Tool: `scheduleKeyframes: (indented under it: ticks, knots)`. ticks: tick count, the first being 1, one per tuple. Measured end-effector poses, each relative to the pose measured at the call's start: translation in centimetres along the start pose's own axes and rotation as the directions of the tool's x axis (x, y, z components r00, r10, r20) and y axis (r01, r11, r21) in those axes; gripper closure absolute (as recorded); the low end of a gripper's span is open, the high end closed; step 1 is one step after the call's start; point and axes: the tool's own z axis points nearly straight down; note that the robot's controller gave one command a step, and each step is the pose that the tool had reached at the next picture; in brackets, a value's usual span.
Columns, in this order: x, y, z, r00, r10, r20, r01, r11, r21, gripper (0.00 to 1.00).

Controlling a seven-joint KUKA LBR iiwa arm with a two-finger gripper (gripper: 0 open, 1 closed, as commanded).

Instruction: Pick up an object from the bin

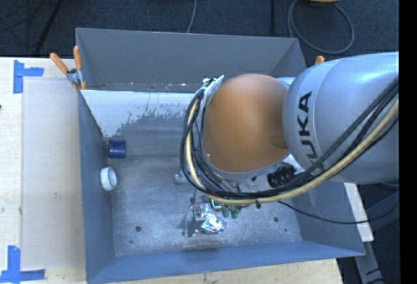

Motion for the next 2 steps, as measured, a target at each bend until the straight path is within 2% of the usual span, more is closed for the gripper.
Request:
scheduleKeyframes:
  ticks: [1, 2]
  knots:
    - [-2.3, -8.9, 6.5, 1.000, 0.032, 0.002, -0.032, 0.999, 0.003, 0.00]
    - [-1.1, -6.6, 14.3, 1.000, -0.001, 0.007, 0.001, 1.000, -0.002, 0.00]
